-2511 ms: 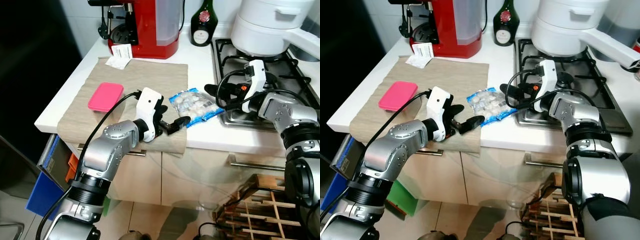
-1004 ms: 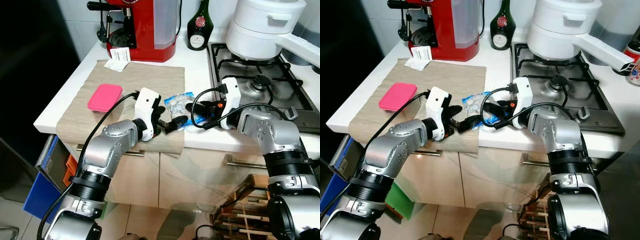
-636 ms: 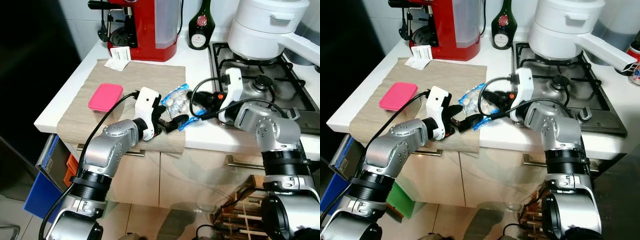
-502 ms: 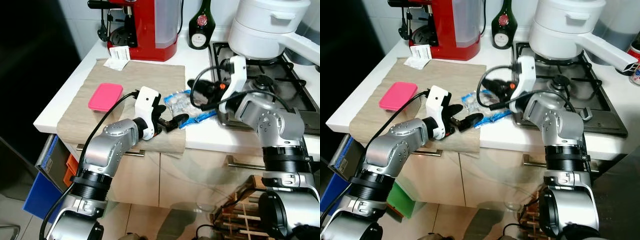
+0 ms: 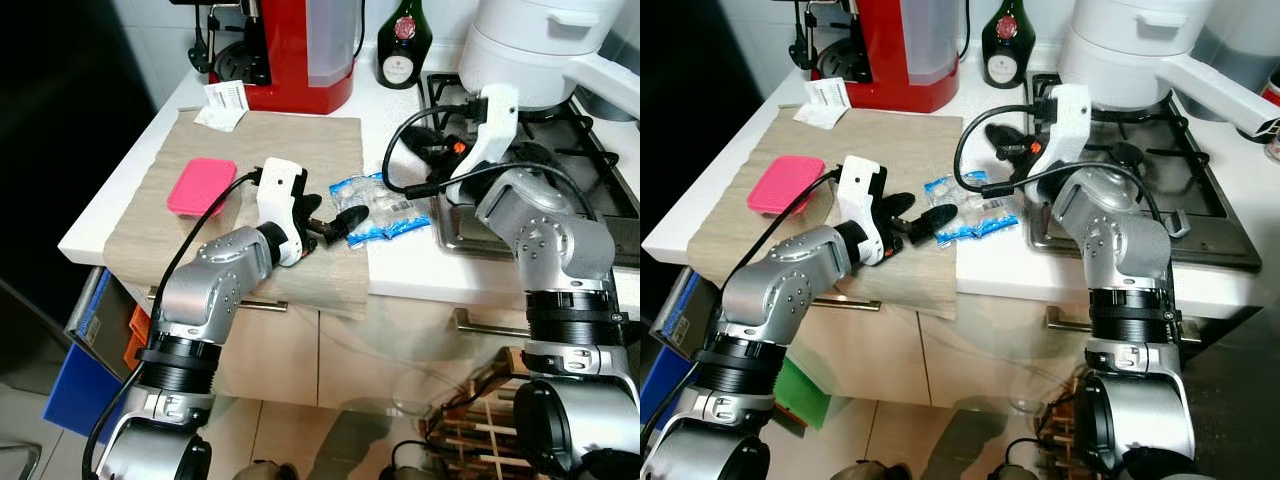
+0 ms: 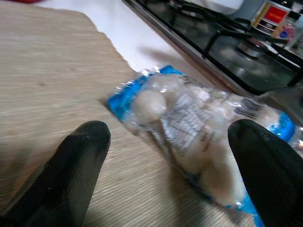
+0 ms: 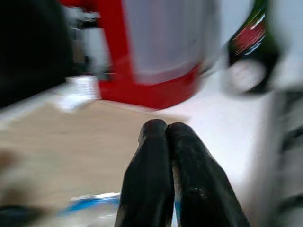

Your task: Restocking fridge

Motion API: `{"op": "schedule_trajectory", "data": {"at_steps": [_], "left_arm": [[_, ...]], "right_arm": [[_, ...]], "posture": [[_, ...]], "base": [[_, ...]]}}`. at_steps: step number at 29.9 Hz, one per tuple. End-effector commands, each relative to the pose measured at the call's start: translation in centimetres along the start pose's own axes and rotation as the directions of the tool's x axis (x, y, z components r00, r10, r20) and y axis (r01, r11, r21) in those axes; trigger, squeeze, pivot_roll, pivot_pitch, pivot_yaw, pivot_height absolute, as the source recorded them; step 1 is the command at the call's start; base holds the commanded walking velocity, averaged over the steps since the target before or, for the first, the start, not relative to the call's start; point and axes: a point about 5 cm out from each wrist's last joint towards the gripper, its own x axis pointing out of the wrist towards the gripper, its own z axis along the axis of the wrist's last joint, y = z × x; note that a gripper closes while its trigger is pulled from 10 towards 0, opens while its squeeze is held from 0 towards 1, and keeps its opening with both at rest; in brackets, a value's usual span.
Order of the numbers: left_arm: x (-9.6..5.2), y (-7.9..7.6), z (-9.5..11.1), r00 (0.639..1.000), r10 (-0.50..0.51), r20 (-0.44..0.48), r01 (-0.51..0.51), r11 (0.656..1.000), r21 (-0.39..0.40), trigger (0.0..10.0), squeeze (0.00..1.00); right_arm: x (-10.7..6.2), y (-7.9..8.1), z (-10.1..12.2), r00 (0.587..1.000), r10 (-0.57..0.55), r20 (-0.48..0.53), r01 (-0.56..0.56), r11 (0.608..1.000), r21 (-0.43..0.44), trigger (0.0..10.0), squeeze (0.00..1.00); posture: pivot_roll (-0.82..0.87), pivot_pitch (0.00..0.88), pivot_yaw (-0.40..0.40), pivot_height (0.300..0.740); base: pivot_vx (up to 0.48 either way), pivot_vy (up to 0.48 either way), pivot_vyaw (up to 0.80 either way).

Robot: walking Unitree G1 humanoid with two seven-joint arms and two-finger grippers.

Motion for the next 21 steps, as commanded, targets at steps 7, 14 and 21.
{"op": "schedule_trajectory", "data": {"at_steps": [7, 14, 21], "left_arm": [[0.2, -0.9, 4.2, 0.983, -0.002, 0.185, -0.010, 0.998, 0.063, 10.0, 0.00], [-0.2, -3.4, 8.1, 0.936, -0.107, 0.336, 0.067, 0.989, 0.128, 10.0, 0.00], [-2.2, -3.6, 10.9, 0.888, -0.058, 0.456, -0.064, 0.966, 0.249, 10.0, 1.00]], "right_arm": [[-0.4, 0.5, -2.5, 0.991, -0.131, 0.009, 0.131, 0.985, -0.110, 10.0, 0.33], [-0.4, 0.8, -2.7, 0.983, -0.167, 0.077, 0.176, 0.977, -0.118, 10.0, 0.33], [-2.2, 0.8, -1.7, 0.920, -0.297, 0.255, 0.346, 0.921, -0.178, 10.0, 0.32]], "posture": [[-0.06, 0.000, 0.033, 0.740], [-0.06, 0.000, 0.023, 0.740], [-0.05, 0.000, 0.007, 0.740]], "base": [[0.000, 0.000, 0.00], [0.000, 0.000, 0.00], [0.000, 0.000, 0.00]]}}
